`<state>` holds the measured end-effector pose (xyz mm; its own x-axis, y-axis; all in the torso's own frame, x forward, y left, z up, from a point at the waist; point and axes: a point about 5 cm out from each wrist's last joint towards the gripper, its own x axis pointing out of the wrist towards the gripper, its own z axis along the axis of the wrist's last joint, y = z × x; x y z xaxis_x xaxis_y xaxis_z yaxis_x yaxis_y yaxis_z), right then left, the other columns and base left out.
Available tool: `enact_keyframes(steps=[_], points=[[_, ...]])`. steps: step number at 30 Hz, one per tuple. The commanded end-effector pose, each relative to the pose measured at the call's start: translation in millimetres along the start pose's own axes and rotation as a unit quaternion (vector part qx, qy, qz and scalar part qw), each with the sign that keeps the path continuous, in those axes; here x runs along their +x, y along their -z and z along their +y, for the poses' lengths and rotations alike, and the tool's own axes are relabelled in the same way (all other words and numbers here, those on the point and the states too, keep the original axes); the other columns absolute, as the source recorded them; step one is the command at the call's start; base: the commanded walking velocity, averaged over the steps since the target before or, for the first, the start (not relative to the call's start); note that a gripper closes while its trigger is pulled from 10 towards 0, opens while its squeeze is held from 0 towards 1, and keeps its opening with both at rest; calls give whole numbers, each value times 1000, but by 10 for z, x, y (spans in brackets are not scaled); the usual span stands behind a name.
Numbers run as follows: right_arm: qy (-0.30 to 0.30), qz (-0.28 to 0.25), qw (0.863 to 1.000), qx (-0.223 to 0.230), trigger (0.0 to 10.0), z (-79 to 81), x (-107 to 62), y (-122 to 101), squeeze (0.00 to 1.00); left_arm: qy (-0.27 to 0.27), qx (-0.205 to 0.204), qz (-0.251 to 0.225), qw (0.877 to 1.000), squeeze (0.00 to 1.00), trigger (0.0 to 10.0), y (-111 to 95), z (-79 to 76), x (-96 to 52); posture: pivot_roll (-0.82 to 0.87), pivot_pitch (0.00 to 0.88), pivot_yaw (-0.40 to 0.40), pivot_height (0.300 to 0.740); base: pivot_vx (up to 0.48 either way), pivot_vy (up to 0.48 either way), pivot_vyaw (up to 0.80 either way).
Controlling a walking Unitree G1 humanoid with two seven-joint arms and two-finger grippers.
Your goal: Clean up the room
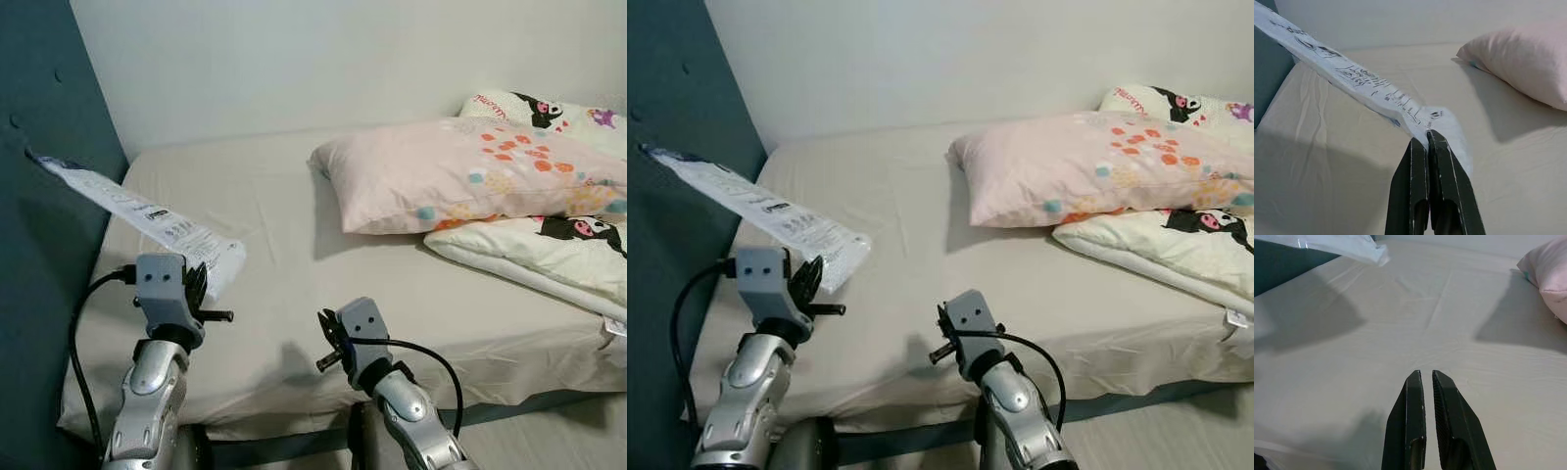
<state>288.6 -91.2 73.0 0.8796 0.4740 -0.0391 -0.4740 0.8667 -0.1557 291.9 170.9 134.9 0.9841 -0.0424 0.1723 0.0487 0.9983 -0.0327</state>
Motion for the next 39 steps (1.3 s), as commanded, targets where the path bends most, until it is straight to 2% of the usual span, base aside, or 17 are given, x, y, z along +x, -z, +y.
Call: enact_keyframes(steps=[1,4,10,18,33,39], points=[[2,-3,1000,8,10000,-11,-24,20,0,7,15,11,1000,0,10000,59,-6,-11,-32,77,-35,575,0,0,0],[0,-8,1000,7,10000,-7,-44,17,0,33,46,29,998,0,10000,140,-71,-59,-33,77,-34,595,0,0,0],[1,-9,1000,5,10000,2,-49,25,0,46,77,30,996,0,10000,192,-119,-88,-34,79,-33,615,0,0,0],[-3,-11,1000,6,10000,15,-47,28,0,49,85,23,995,0,10000,228,-153,-84,-38,82,-32,655,0,0,0],[-26,13,1000,6,10000,87,-52,94,0,48,86,26,995,0,10000,264,-155,-118,-38,82,-36,660,0,0,0],[-45,11,999,22,10000,112,-74,97,0,55,91,27,994,0,10000,282,-158,-138,-35,78,-35,670,0,0,0]])
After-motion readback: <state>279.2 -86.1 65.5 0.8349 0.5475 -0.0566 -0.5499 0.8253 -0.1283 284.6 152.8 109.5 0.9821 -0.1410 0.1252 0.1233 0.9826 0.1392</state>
